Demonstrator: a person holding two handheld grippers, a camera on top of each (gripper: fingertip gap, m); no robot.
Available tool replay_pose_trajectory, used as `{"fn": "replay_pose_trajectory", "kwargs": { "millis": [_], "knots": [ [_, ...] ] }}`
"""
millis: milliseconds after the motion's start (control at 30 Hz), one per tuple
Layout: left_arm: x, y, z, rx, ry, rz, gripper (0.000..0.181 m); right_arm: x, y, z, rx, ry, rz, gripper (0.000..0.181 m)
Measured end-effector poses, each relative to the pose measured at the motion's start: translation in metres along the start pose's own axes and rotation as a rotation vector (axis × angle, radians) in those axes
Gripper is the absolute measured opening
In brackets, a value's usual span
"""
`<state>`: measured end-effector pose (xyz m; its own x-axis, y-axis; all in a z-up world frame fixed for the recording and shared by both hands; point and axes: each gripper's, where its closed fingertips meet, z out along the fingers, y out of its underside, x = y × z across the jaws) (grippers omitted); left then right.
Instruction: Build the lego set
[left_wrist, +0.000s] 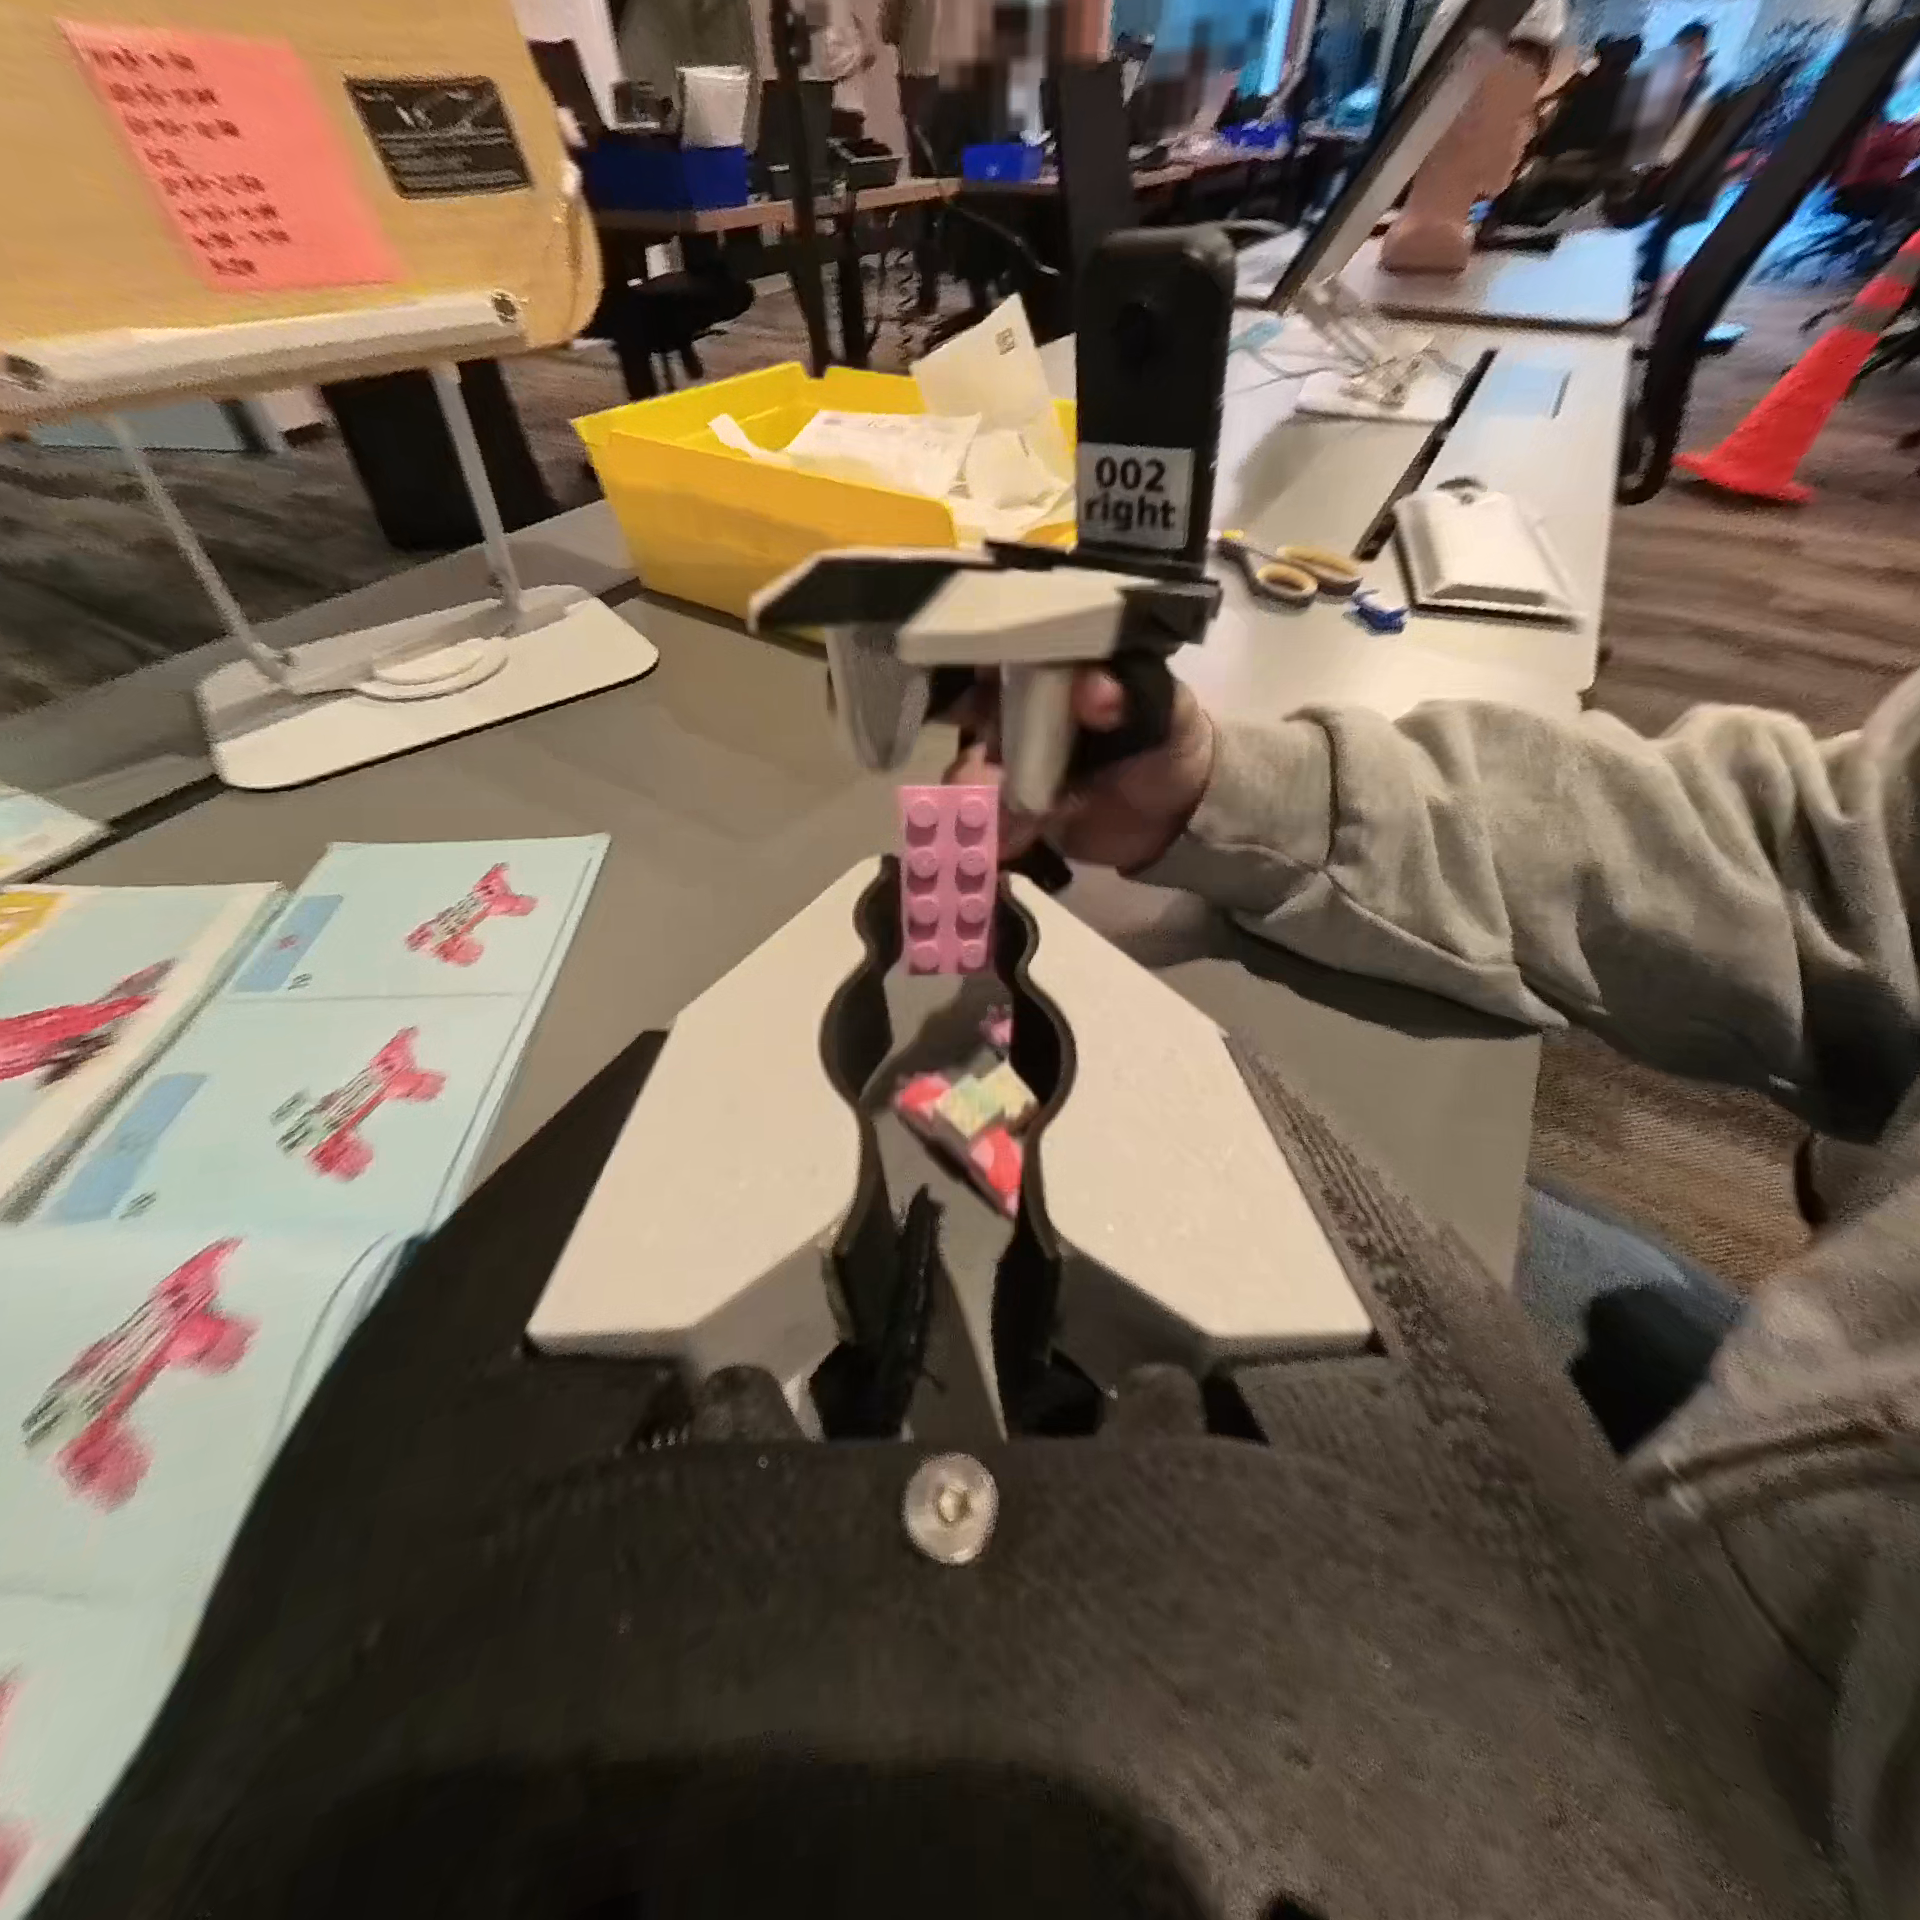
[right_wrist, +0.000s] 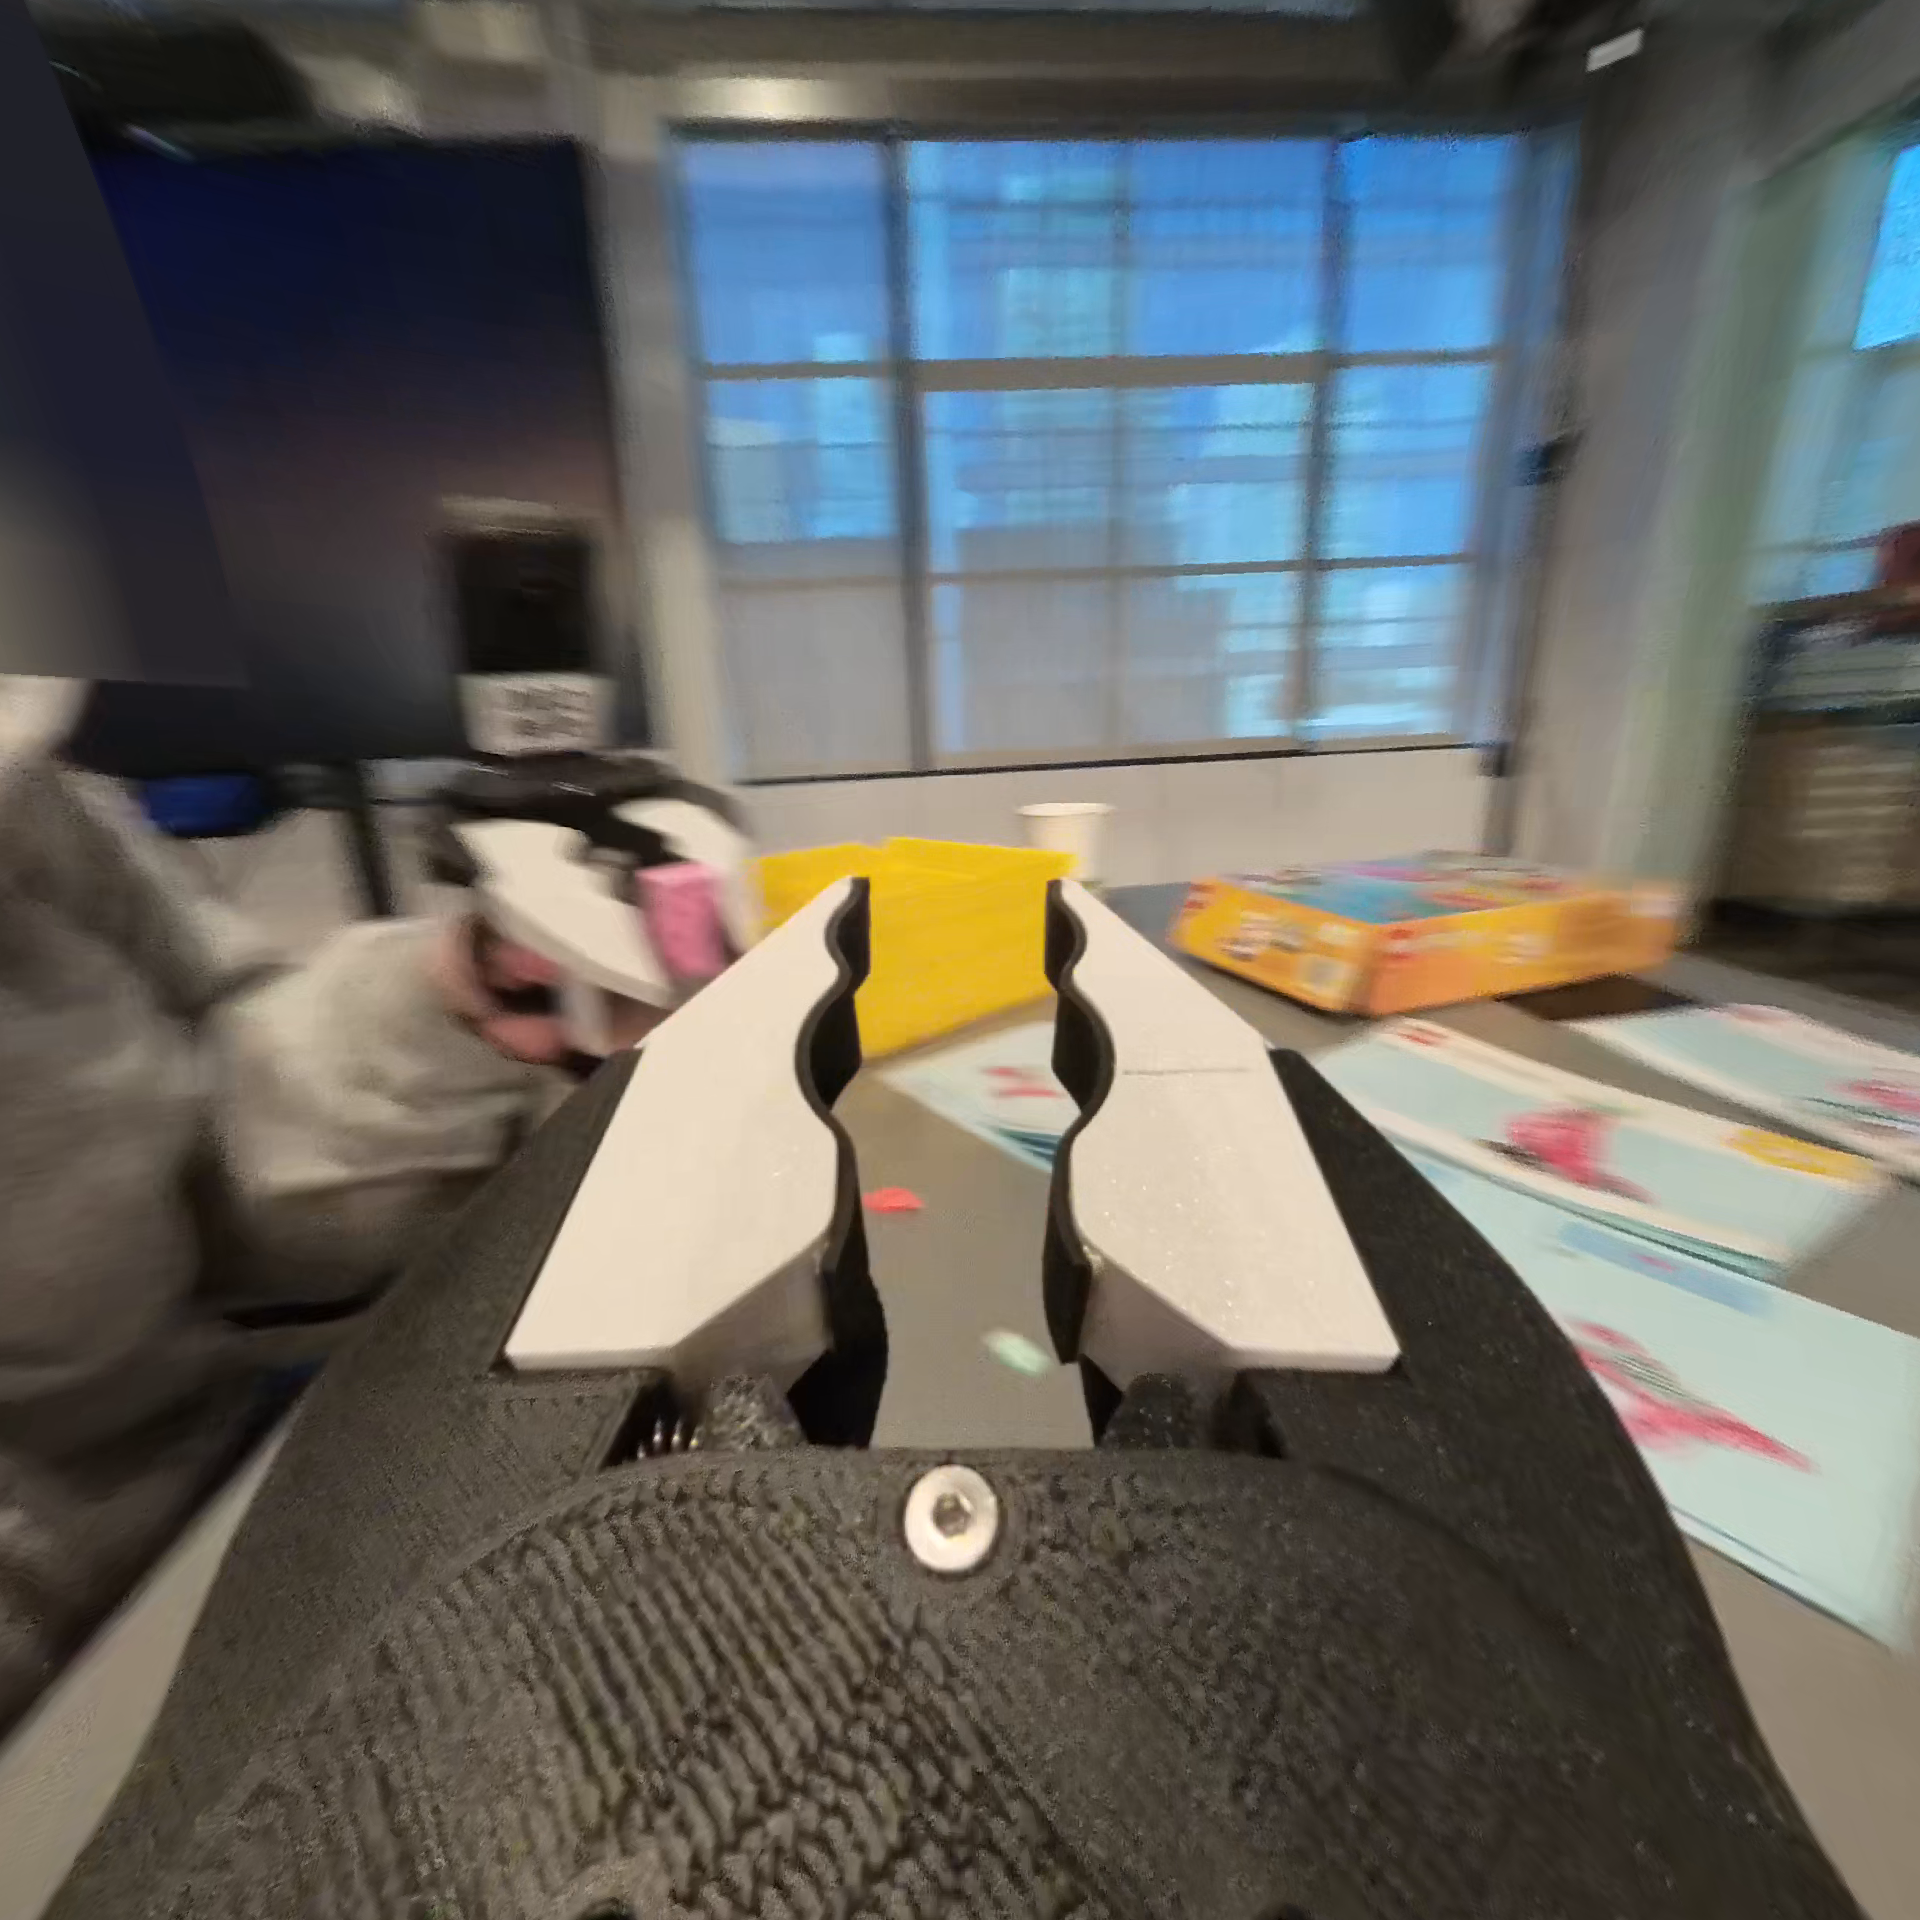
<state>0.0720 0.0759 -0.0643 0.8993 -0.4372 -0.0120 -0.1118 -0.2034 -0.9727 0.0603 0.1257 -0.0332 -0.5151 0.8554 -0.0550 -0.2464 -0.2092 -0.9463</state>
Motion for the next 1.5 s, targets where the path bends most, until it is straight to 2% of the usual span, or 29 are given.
{"fn": "replay_pose_trajectory", "kwargs": {
  "millis": [100,200,300,367,433,533,667,767,900,933,1000,1033,1133,1267,1333,1400,1500],
  "knots": [
    [-0.011,-0.004,-0.055,-0.022,-0.172,0.052,0.016,0.051,-0.003,-0.026,-0.059,0.386,-0.236,0.024],
    [-0.044,0.003,-0.130,-0.104,-0.430,0.023,0.016,0.067,-0.008,-0.042,-0.075,0.574,-0.418,0.024],
    [-0.080,0.049,-0.211,-0.394,-0.667,-0.084,0.016,0.074,0.004,-0.042,-0.148,0.644,-0.534,0.025],
    [-0.088,0.086,-0.247,-0.581,-0.700,-0.204,0.016,0.080,0.013,-0.042,-0.202,0.678,-0.602,0.024],
    [-0.089,0.114,-0.267,-0.713,-0.675,-0.293,0.016,0.085,0.019,-0.041,-0.234,0.689,-0.627,0.024],
    [-0.089,0.136,-0.278,-0.860,-0.594,-0.265,0.017,0.091,0.023,-0.044,-0.250,0.718,-0.614,0.023],
    [-0.088,0.149,-0.278,-0.958,-0.470,-0.319,0.055,0.094,0.020,-0.049,-0.242,0.754,-0.612,0.022],
    [-0.104,0.142,-0.285,-0.963,-0.481,-0.291,0.061,0.097,0.020,-0.052,-0.246,0.774,-0.616,0.022],
    [-0.168,0.122,-0.317,-0.945,-0.672,-0.270,0.050,0.101,0.021,-0.053,-0.268,0.794,-0.623,0.020],
    [-0.182,0.123,-0.323,-0.961,-0.679,-0.295,0.044,0.102,0.022,-0.053,-0.275,0.797,-0.625,0.020],
    [-0.203,0.133,-0.328,-1.015,-0.629,-0.355,0.017,0.103,0.023,-0.054,-0.291,0.805,-0.635,0.019],
    [-0.214,0.138,-0.327,-1.030,-0.606,-0.378,0.010,0.104,0.024,-0.054,-0.299,0.809,-0.640,0.019],
    [-0.246,0.157,-0.329,-1.115,-0.607,-0.403,0.000,0.107,0.025,-0.056,-0.316,0.826,-0.644,0.017],
    [-0.249,0.189,-0.333,-1.340,-0.521,-0.430,0.000,0.110,0.026,-0.057,-0.331,0.842,-0.648,0.016],
    [-0.257,0.198,-0.331,-1.386,-0.520,-0.389,0.000,0.110,0.027,-0.057,-0.339,0.841,-0.652,0.015],
    [-0.257,0.203,-0.319,-1.375,-0.474,-0.407,0.000,0.110,0.028,-0.056,-0.345,0.839,-0.657,0.014],
    [-0.249,0.199,-0.279,-1.191,-0.341,-0.477,0.000,0.110,0.028,-0.057,-0.345,0.840,-0.655,0.014]
  ]
}}
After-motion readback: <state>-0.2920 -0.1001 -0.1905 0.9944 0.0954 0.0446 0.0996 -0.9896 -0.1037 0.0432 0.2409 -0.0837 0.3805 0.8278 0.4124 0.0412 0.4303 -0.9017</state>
